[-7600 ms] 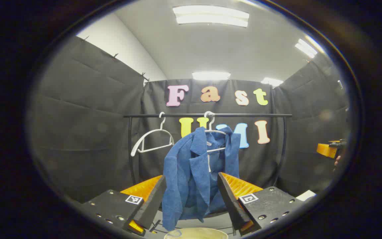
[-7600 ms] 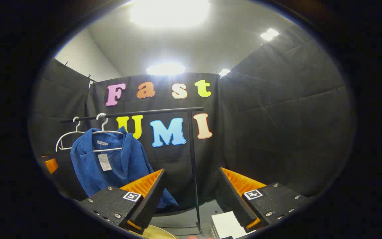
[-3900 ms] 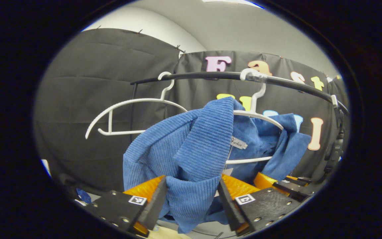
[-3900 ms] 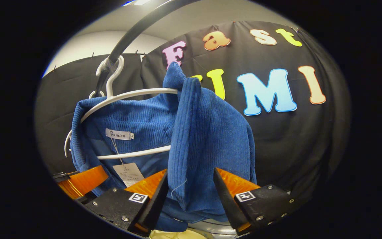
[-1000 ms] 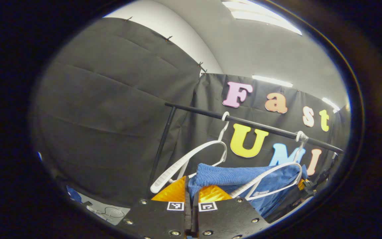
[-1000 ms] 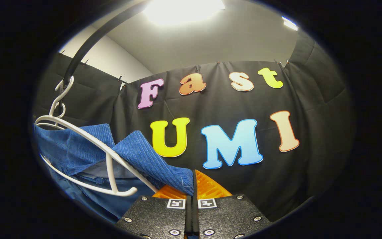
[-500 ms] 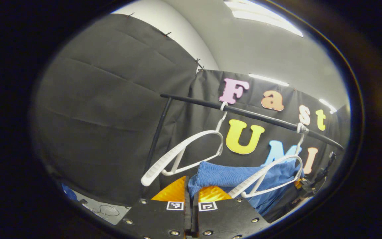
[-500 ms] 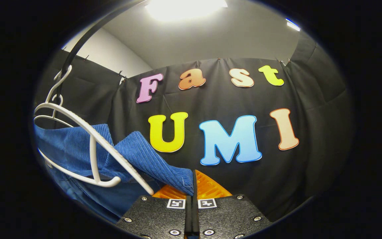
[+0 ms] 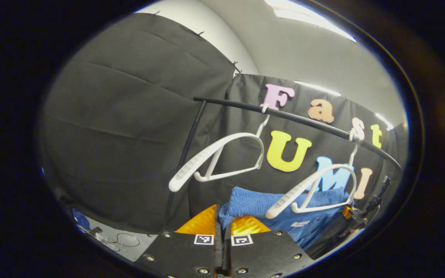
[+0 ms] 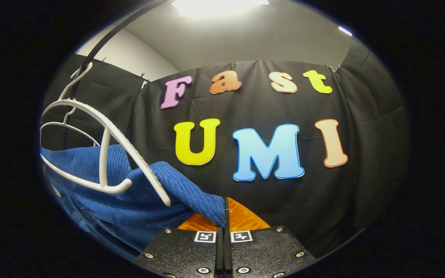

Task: Grasp the clothes on the hanger with both hands and then place them into the laundry hamper below.

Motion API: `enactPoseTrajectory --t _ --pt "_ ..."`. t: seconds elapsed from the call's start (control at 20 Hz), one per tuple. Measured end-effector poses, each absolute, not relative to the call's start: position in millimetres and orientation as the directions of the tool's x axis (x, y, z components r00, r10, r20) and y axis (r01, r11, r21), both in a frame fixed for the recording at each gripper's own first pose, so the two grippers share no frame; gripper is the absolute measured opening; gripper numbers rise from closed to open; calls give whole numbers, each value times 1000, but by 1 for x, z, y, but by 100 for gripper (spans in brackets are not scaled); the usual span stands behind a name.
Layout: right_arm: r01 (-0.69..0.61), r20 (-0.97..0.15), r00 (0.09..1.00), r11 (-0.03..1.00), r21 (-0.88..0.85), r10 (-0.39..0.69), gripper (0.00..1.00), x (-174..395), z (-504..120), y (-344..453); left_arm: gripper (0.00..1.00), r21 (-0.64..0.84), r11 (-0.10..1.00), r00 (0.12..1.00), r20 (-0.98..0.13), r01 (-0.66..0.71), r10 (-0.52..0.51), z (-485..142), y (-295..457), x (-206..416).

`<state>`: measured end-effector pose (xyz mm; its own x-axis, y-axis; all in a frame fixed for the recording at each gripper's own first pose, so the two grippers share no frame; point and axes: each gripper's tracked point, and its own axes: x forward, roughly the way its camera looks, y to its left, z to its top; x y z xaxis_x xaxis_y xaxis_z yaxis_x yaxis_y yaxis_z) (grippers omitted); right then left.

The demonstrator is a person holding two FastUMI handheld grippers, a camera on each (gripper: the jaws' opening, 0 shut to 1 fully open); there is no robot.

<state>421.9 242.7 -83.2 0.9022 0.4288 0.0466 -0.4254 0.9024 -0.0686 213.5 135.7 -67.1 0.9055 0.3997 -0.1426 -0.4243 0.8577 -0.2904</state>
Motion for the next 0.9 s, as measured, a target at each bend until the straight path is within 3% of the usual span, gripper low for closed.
enactPoseTrajectory --t 0.6,0.9 --pt "-395 -78 918 916 -74 390 0 393 -132 207 1 -278 853 891 -250 -441 379 -108 109 181" --pt "-389 -156 910 921 3 385 0 354 -147 194 1 -177 892 882 -319 -416 348 -125 106 146"
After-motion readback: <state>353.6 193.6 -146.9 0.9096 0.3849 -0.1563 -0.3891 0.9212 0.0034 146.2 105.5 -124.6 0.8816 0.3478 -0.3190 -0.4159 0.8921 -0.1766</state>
